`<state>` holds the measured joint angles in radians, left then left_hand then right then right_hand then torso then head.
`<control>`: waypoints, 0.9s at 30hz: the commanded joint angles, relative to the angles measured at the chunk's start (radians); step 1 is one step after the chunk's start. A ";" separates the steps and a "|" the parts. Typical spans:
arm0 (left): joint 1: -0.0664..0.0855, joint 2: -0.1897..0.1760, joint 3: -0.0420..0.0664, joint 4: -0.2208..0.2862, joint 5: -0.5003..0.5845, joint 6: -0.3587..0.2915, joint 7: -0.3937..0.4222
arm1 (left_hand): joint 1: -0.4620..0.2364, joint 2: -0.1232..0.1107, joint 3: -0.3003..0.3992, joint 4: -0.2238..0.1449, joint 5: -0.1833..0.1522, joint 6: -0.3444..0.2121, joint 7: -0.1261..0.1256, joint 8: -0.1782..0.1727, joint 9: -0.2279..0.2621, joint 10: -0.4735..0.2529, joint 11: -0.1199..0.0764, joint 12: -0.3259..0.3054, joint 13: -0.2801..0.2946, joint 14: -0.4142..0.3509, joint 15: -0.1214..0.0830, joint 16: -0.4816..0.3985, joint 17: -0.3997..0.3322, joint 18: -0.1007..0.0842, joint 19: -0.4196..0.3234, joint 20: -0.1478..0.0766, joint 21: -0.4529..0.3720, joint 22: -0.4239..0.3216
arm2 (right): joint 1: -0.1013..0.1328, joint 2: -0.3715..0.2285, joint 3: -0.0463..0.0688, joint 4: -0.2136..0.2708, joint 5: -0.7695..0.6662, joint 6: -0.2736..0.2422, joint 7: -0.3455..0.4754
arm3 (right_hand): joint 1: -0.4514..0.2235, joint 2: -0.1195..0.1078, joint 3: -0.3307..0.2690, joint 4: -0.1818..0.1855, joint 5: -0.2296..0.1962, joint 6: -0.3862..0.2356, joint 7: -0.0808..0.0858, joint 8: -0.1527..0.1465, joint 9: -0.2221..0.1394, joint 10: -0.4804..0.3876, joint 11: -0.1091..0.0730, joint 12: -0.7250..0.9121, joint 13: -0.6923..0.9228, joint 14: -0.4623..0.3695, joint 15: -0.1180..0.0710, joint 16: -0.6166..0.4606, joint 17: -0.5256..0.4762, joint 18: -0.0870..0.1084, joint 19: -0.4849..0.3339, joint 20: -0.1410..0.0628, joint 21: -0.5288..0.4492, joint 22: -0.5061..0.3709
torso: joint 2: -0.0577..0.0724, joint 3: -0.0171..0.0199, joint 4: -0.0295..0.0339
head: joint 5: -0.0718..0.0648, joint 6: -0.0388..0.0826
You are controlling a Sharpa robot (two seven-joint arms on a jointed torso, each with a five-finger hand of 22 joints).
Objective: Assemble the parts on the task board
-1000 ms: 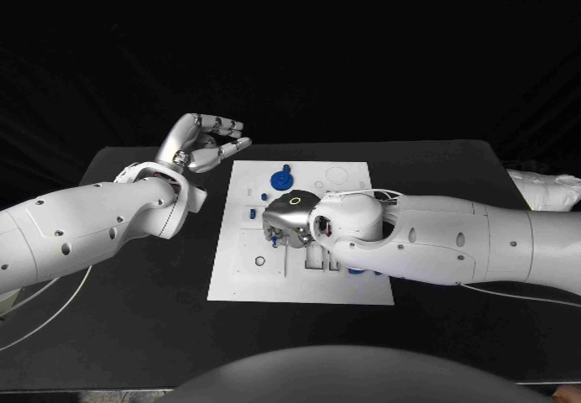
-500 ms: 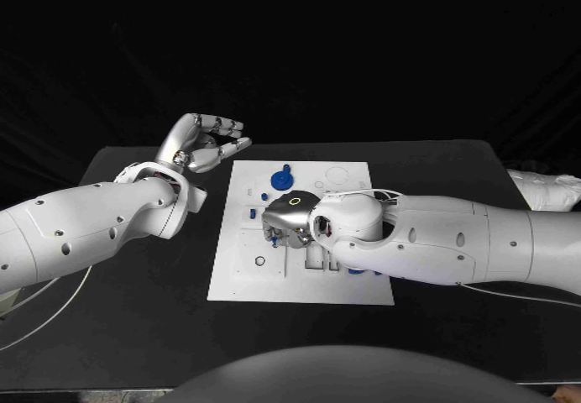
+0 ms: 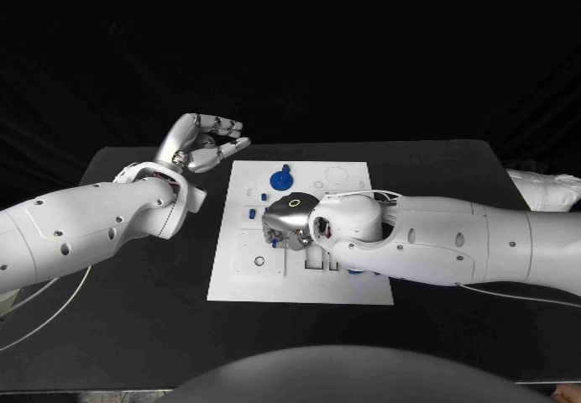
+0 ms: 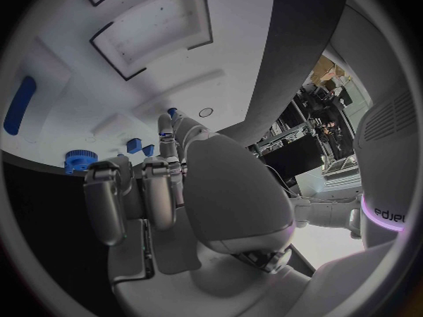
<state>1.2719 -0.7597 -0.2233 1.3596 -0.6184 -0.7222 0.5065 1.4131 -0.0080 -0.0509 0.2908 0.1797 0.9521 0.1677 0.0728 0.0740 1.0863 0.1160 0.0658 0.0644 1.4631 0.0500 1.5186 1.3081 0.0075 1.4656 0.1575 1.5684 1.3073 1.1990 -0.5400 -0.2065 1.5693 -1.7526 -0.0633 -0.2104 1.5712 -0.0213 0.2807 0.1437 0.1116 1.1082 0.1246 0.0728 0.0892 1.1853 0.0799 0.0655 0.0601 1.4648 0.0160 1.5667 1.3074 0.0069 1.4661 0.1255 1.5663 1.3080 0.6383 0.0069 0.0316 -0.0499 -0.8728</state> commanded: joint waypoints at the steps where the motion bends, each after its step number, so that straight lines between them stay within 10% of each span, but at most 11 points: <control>1: 0.001 0.001 0.001 0.001 -0.003 0.009 0.012 | 0.012 0.000 -0.005 0.000 0.004 0.007 -0.001 -0.006 -0.001 0.003 -0.004 0.002 0.000 0.067 -0.007 -0.004 0.147 -0.008 0.105 -0.008 0.002 0.263 | -0.001 0.000 -0.001 0.000 0.001 0.029 0.005 | -0.008 0.002 0.007 0.001 0.000 0.000 0.006 0.002 0.001 -0.005 0.000 -0.004 0.000 0.106 -0.004 0.004 0.263 -0.007 0.105 0.000 0.005 0.263 | 0.000 0.0000 0.0006 | -0.002 0.000; 7: 0.001 0.001 0.001 0.001 -0.003 0.008 0.012 | 0.012 0.000 -0.005 0.000 0.004 0.007 -0.001 -0.006 -0.001 0.003 -0.004 0.002 0.000 0.067 -0.007 -0.004 0.147 -0.008 0.105 -0.008 0.002 0.263 | -0.001 0.000 -0.001 0.000 0.005 0.038 0.000 | -0.018 -0.006 0.013 0.000 -0.003 -0.019 0.010 -0.008 -0.003 -0.029 0.004 -0.007 -0.001 0.106 -0.003 0.004 0.263 -0.007 0.105 -0.002 0.005 0.263 | 0.001 -0.0004 0.0003 | -0.002 0.000; 10: 0.001 0.001 0.001 0.001 -0.004 0.008 0.012 | 0.012 0.000 -0.005 0.000 0.004 0.007 -0.001 -0.006 -0.001 0.003 -0.004 0.002 0.000 0.067 -0.007 -0.004 0.147 -0.008 0.105 -0.008 0.002 0.263 | -0.001 -0.001 -0.001 0.000 0.005 0.040 -0.004 | -0.038 -0.026 0.018 0.005 -0.013 -0.078 0.021 -0.012 -0.016 -0.088 0.025 -0.006 -0.001 0.106 0.026 0.004 0.263 -0.007 0.105 0.015 0.005 0.263 | 0.001 -0.0006 0.0001 | -0.002 0.000; 16: 0.001 0.000 0.001 0.001 -0.004 0.009 0.012 | 0.012 0.000 -0.005 0.000 0.004 0.007 -0.001 -0.006 -0.001 0.003 -0.004 0.002 0.000 0.067 -0.007 -0.004 0.147 -0.008 0.105 -0.008 0.002 0.263 | -0.001 -0.005 -0.001 0.003 0.000 0.023 -0.012 | -0.122 -0.085 -0.042 0.008 -0.058 -0.281 -0.013 -0.013 -0.026 -0.229 0.060 -0.004 0.001 0.106 0.045 0.004 0.263 -0.007 0.105 0.041 0.005 0.263 | 0.001 0.0001 0.0003 | -0.002 0.000; 22: 0.001 0.001 0.001 -0.001 -0.004 0.011 0.011 | 0.012 0.000 -0.005 0.000 0.004 0.007 -0.001 -0.006 -0.001 0.003 -0.004 0.002 0.000 0.067 -0.007 -0.004 0.147 -0.008 0.105 -0.008 0.002 0.263 | -0.001 -0.024 -0.001 0.015 -0.001 -0.075 -0.001 | -0.184 -0.105 -0.099 0.025 -0.064 -0.371 -0.018 -0.013 -0.026 -0.267 0.063 -0.001 0.003 0.106 0.046 0.004 0.263 -0.007 0.105 0.045 0.005 0.263 | 0.000 0.0000 0.0002 | 0.000 0.000; 27: 0.001 0.004 0.001 -0.004 -0.004 0.014 0.011 | 0.012 0.000 -0.005 0.000 0.004 0.007 -0.001 -0.006 -0.001 0.003 -0.004 0.002 0.000 0.067 -0.007 -0.004 0.147 -0.008 0.105 -0.008 0.002 0.263 | 0.008 -0.063 0.000 0.034 0.076 -0.220 0.040 | -0.187 -0.081 -0.106 0.031 -0.064 -0.277 0.013 0.023 -0.007 -0.222 0.053 0.022 0.010 0.106 0.044 0.004 0.263 -0.007 0.105 0.043 0.005 0.263 | -0.001 0.0002 -0.0010 | -0.001 0.000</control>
<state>1.2719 -0.7587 -0.2233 1.3551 -0.6189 -0.7216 0.5066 1.4130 -0.0080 -0.0509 0.2908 0.1797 0.9521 0.1677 0.0728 0.0742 1.0864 0.1160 0.0658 0.0644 1.4631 0.0500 1.5186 1.3078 0.0075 1.4656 0.1575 1.5684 1.3081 1.2029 -0.5969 -0.2076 1.5987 -1.7285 -0.1463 -0.2054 1.3799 -0.1122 0.1763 0.1777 0.0522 0.8210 0.1326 0.0911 0.0795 0.9560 0.1344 0.0844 0.0695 1.4683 0.0555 1.5667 1.3073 0.0068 1.4662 0.1649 1.5663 1.3077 0.6383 0.0070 0.0315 -0.0501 -0.8728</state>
